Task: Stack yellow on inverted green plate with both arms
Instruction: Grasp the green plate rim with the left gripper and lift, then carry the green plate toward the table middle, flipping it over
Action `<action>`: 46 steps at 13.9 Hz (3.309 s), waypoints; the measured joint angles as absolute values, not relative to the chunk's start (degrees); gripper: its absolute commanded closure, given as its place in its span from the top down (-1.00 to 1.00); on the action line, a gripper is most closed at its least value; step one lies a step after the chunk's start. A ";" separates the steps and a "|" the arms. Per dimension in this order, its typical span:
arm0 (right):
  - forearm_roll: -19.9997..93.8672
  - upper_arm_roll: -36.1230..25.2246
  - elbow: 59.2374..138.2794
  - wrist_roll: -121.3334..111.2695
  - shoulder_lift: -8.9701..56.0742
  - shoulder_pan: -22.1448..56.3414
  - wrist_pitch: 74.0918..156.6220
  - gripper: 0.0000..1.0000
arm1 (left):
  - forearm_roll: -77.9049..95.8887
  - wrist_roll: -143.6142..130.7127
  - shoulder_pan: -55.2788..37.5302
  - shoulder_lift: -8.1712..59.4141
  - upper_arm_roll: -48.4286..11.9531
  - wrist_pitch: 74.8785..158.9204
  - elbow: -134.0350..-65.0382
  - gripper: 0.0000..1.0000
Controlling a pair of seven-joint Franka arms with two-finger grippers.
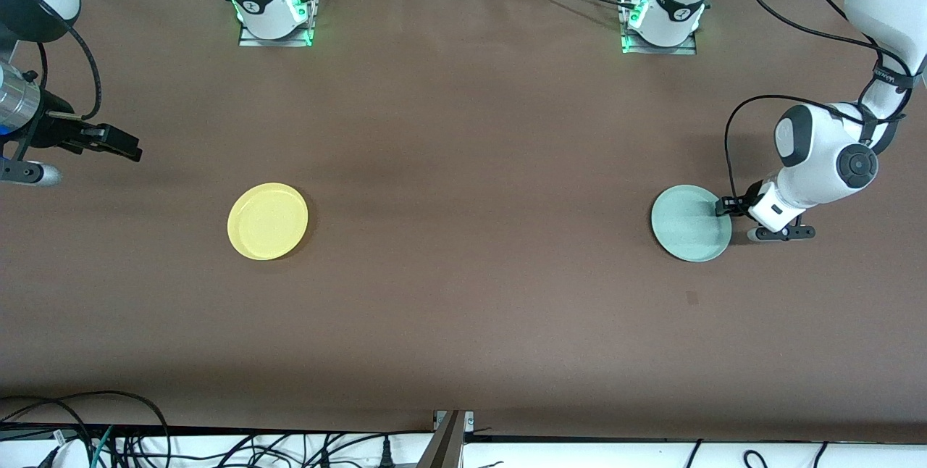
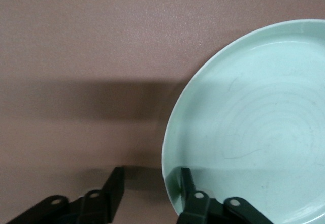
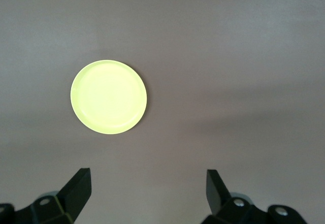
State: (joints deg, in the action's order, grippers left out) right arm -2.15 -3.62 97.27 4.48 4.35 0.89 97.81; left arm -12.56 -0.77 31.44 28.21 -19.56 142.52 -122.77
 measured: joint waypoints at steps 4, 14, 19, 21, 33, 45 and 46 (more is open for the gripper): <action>-2.05 -5.08 97.13 4.48 4.37 0.84 99.32 1.00 | -12.56 -0.47 31.43 27.95 -19.89 142.31 -122.45 -1.00; -1.98 -5.09 97.05 4.47 4.38 0.89 99.73 1.00 | -12.58 -2.59 29.45 24.71 -26.70 116.77 -110.58 -1.00; -1.87 -5.01 97.03 4.46 4.38 0.91 99.59 1.00 | -20.63 -17.55 9.03 24.70 -27.61 89.78 -90.98 -1.00; -1.87 -5.01 97.01 4.46 4.38 0.92 99.58 1.00 | -27.01 -23.70 -0.69 26.05 -27.41 84.73 -86.52 -1.00; -1.86 -4.97 97.01 4.45 4.38 0.92 98.87 1.00 | -42.86 -36.83 -40.10 38.41 -8.62 83.73 -71.75 -1.00; -1.86 -4.86 97.01 4.41 4.38 0.93 97.82 1.00 | -73.38 -54.35 -59.63 51.90 -4.59 90.23 -71.10 -1.00; -1.86 -4.86 97.00 4.41 4.38 0.93 97.80 1.00 | -76.41 -56.32 -60.39 53.69 -4.56 90.35 -71.08 -1.00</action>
State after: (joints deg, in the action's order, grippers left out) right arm -1.86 -4.86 97.00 4.41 4.38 0.93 97.80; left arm -76.41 -56.32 -60.39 53.69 -4.56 90.35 -71.08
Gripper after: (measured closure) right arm 0.000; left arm 0.969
